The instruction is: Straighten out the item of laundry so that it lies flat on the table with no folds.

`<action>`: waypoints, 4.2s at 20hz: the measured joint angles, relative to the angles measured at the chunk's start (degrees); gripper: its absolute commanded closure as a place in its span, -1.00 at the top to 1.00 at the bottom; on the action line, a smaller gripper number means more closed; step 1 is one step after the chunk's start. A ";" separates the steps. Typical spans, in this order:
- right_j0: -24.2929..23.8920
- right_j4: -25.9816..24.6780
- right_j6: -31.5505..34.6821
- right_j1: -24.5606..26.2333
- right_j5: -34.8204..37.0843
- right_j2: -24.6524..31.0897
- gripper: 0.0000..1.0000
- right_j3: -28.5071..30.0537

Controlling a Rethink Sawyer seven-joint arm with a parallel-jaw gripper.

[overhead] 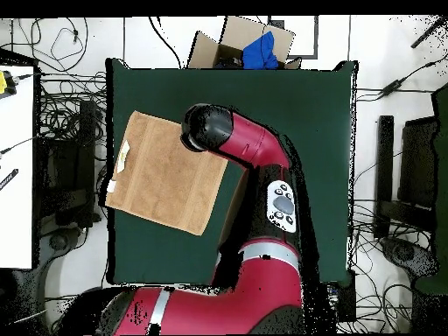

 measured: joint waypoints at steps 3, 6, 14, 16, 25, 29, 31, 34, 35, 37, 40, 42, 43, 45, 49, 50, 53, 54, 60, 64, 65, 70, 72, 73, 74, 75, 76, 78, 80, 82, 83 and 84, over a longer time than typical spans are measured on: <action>-0.06 -0.89 0.00 -0.23 0.00 0.07 1.00 0.40; -0.48 -1.39 0.00 -0.49 0.00 0.28 1.00 1.27; -1.27 -3.09 0.00 -2.31 0.35 0.47 1.00 3.09; -1.38 -3.78 0.00 -3.38 0.42 0.53 1.00 3.71; -1.73 -4.05 0.00 -6.68 1.01 0.52 1.00 5.00; -1.71 -4.04 0.00 -7.33 1.01 0.51 1.00 5.00; -1.71 -4.05 0.00 -7.37 1.02 0.51 1.00 5.00; -1.71 -4.05 0.00 -7.30 1.02 0.51 1.00 5.01; -1.71 -4.05 0.00 -7.28 1.01 0.51 1.00 5.00; -1.71 -4.05 0.00 -7.23 1.02 0.51 1.00 5.00; -1.71 -4.05 0.00 -7.19 1.02 0.51 1.00 5.00; -1.71 -4.05 0.00 -7.17 1.01 0.51 1.00 5.00; -1.71 -4.05 0.00 -7.17 1.01 0.52 1.00 5.00; -1.71 -4.05 0.00 -7.17 1.01 0.52 1.00 5.00; -1.71 -4.05 0.00 -7.17 1.02 0.52 1.00 5.01; -1.71 -4.05 0.00 -7.17 1.02 0.52 1.00 5.01; -1.71 -4.05 0.00 -7.17 1.01 0.52 1.00 5.00; -1.71 -4.05 0.00 -7.17 1.01 0.52 1.00 5.00; -1.71 -4.05 0.00 -7.17 1.01 0.51 1.00 5.00; -1.64 -4.05 0.00 -7.12 1.02 0.52 1.00 5.00; -1.64 -4.05 0.00 -7.10 1.01 0.52 1.00 5.00; -1.60 -4.05 0.00 -7.02 1.02 0.51 1.00 5.01; -1.57 -4.05 0.00 -7.01 1.01 0.52 1.00 5.00; -1.55 -4.05 0.00 -7.01 1.01 0.51 1.00 5.00; -1.53 -4.04 0.00 -7.00 1.01 0.51 1.00 5.00; -1.49 -4.05 0.00 -6.99 1.02 0.51 1.00 5.00; -1.46 -4.05 0.00 -6.99 1.01 0.52 1.00 5.00; -1.34 -4.05 0.00 -6.99 1.01 0.52 1.00 5.00; -1.22 -4.12 0.00 -6.99 1.01 0.52 1.00 5.00; -1.12 -4.51 0.00 -6.98 1.01 0.51 1.00 5.00; -1.09 -4.87 0.00 -6.98 1.01 0.52 1.00 5.00; -1.09 -5.21 0.00 -6.98 1.01 0.52 1.00 5.00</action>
